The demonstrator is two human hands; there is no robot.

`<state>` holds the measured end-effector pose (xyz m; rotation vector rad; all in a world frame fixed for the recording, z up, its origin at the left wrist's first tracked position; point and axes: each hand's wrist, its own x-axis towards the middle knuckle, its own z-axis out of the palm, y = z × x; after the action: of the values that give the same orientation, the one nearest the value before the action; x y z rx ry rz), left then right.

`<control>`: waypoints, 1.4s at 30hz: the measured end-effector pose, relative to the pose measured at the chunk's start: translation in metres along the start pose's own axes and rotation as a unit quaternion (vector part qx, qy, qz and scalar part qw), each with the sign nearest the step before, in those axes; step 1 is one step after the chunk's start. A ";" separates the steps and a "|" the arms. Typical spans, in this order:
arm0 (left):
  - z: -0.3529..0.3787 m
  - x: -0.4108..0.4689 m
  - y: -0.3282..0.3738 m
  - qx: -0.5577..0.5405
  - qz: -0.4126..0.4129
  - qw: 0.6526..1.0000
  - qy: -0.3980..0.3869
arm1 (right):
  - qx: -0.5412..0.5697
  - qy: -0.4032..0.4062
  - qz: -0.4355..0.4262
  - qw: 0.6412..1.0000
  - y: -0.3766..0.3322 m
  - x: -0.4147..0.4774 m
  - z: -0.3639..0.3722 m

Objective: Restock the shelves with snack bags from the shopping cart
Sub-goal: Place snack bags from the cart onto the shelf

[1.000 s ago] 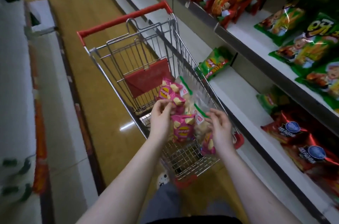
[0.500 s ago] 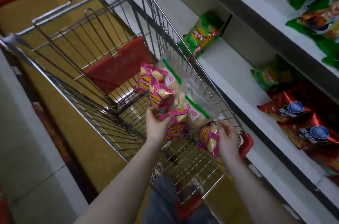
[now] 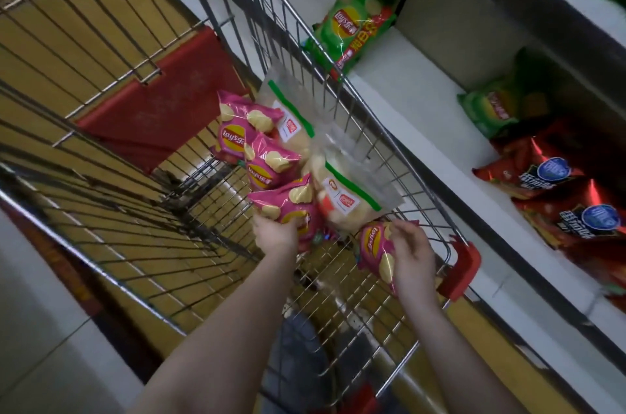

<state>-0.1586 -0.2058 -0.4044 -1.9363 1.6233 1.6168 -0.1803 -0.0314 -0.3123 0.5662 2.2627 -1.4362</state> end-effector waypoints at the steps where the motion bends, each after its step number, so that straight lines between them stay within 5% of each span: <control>1: 0.005 0.001 0.003 0.012 -0.002 1.000 0.006 | 0.000 -0.001 -0.002 1.000 0.001 0.003 -0.002; 12: -0.009 -0.038 0.004 -0.051 0.089 0.994 -0.047 | 0.004 0.010 -0.023 1.000 -0.004 -0.008 -0.011; 20: -0.062 -0.105 0.030 -0.194 0.168 0.958 -0.129 | -0.205 0.033 0.018 0.978 0.003 0.000 -0.013; 29: -0.081 -0.109 0.037 -0.229 0.201 0.936 -0.177 | -0.342 0.022 0.051 0.938 0.024 0.021 0.004; 42: -0.089 -0.129 0.051 -0.135 0.186 0.933 -0.276 | -0.262 0.058 0.023 0.963 -0.006 -0.004 -0.015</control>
<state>-0.1224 -0.2069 -0.2436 -1.1156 1.6398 2.3629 -0.1820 -0.0204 -0.3001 0.5321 2.5608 -0.7394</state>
